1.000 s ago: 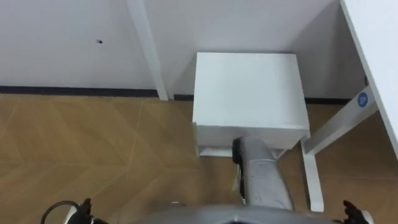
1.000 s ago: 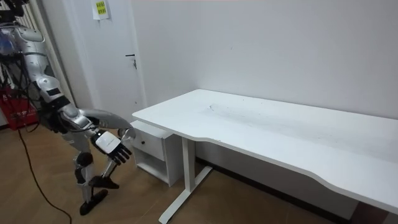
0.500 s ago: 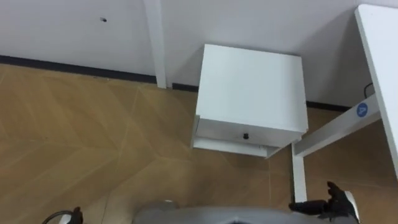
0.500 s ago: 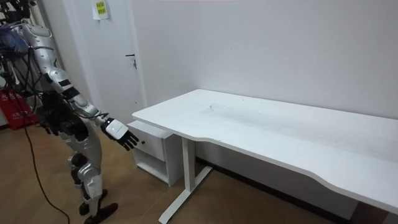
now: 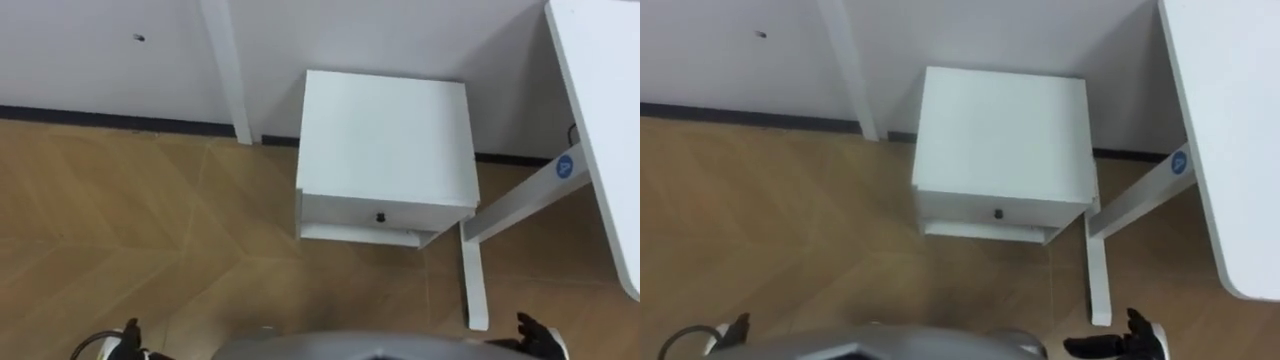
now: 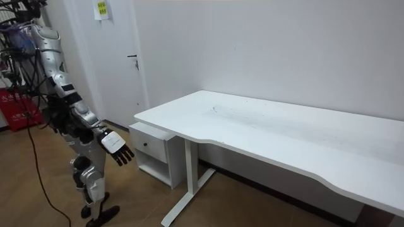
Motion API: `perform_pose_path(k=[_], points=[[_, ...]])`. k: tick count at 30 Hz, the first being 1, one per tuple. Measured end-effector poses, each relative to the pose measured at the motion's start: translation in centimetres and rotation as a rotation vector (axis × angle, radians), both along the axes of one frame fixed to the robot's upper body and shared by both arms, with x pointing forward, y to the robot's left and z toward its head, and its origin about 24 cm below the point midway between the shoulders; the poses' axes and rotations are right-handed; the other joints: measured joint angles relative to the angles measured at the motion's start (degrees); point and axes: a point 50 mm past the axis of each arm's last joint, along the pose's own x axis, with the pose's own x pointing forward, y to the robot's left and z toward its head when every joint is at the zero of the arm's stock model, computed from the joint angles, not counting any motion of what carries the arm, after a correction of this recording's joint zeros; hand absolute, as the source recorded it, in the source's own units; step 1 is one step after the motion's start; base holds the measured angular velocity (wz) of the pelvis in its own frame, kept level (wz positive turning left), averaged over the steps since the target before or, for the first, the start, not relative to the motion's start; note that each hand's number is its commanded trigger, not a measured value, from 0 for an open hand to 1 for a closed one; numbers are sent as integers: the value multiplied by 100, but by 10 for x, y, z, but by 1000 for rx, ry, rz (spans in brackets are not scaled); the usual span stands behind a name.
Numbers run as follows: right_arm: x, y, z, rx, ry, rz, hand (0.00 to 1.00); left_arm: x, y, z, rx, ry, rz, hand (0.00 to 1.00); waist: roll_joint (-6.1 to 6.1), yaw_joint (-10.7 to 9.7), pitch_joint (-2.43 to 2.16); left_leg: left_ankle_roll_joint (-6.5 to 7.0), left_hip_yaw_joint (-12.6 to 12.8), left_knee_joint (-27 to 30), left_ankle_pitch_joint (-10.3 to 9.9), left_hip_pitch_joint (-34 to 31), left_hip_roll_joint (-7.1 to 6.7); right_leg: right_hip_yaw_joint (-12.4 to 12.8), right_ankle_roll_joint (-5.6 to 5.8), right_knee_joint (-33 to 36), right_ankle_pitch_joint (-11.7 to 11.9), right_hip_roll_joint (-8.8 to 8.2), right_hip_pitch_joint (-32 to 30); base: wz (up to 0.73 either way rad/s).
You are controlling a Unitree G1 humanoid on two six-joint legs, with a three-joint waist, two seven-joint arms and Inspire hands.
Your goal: Put apple and close drawer
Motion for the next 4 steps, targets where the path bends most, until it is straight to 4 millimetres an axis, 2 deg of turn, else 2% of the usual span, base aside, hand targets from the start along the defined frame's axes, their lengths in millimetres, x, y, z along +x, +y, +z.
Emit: perform_pose_path(k=[4], points=[[-4, 1, -1, 30, 19, 1, 0, 0, 0, 0, -1, 0, 3, 0, 4, -5, 1, -10, 12, -32, 4, 23, 12, 41, -3, 0, -1, 21, 0, 0]])
